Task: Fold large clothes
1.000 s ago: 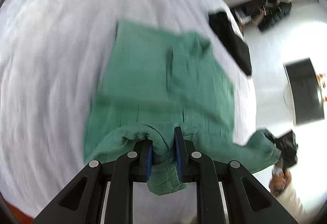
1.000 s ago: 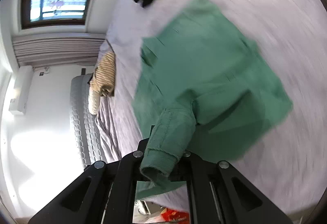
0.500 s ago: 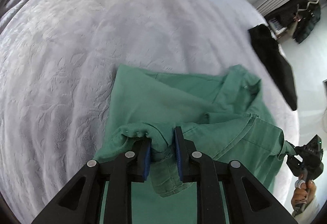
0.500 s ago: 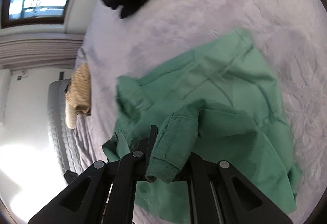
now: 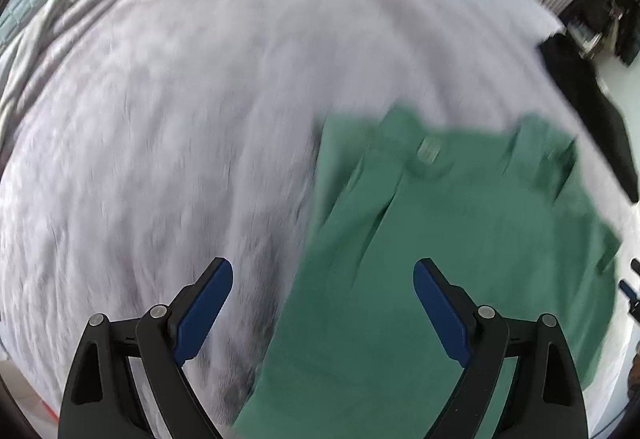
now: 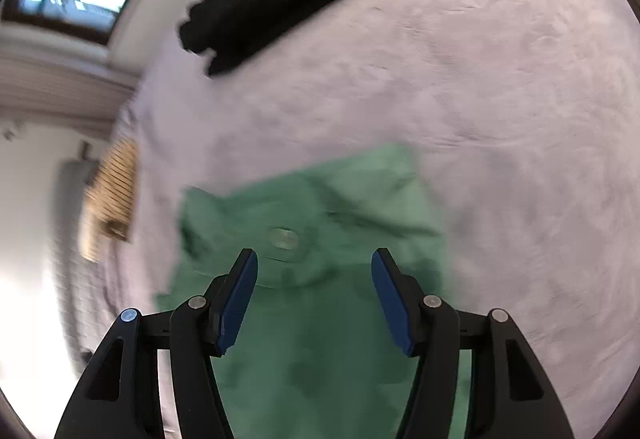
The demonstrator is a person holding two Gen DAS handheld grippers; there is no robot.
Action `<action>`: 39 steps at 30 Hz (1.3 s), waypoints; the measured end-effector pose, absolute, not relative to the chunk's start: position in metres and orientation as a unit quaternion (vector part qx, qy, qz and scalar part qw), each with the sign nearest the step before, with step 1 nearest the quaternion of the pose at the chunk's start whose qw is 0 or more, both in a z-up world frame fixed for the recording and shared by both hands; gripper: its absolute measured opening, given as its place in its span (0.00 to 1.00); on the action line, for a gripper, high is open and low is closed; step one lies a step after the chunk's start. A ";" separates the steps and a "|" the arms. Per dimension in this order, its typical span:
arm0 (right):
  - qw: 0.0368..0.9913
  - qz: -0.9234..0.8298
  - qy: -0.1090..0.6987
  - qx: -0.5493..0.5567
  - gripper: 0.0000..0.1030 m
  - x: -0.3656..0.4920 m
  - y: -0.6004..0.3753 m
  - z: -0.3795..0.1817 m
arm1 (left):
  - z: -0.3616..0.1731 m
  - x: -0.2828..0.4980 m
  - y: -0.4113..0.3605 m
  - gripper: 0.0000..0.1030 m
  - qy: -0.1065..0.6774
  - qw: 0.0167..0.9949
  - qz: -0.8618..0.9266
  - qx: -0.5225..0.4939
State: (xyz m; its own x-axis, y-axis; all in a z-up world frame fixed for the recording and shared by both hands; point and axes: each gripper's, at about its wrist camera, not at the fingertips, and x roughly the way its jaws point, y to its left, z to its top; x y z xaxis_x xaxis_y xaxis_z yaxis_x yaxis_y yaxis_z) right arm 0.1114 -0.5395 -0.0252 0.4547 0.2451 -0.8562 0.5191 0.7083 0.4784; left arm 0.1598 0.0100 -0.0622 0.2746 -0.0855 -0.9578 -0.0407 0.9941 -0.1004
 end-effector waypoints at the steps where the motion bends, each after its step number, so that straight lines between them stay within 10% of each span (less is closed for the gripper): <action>1: 0.766 -0.092 0.524 0.360 0.61 0.110 -0.538 -0.030 | -0.072 0.155 0.011 0.90 0.613 0.788 -0.012 -0.051; 16: 0.790 -0.058 0.566 0.228 0.59 0.152 -0.516 -0.054 | -0.089 0.223 -0.044 0.81 0.599 0.799 -0.046 0.014; 17: 0.787 -0.060 0.571 0.226 0.57 0.153 -0.515 -0.058 | -0.094 0.226 -0.045 0.70 0.601 0.798 -0.042 0.014; 18: 0.785 -0.062 0.575 0.223 0.25 0.153 -0.513 -0.060 | -0.099 0.226 -0.047 0.22 0.602 0.798 -0.045 0.008; 19: 0.786 -0.059 0.575 0.222 0.02 0.153 -0.510 -0.058 | -0.100 0.225 -0.048 0.12 0.604 0.796 -0.036 0.008; 29: 0.799 -0.076 0.549 0.235 0.05 0.146 -0.532 -0.067 | -0.110 0.219 -0.037 0.12 0.579 0.815 -0.022 -0.005; 34: 0.791 -0.099 0.544 0.261 0.08 0.139 -0.533 -0.074 | -0.098 0.210 -0.030 0.49 0.566 0.823 0.032 0.031; 39: 0.821 -0.125 0.522 0.195 0.11 0.106 -0.518 -0.018 | -0.046 0.174 -0.014 0.49 0.538 0.842 0.000 0.029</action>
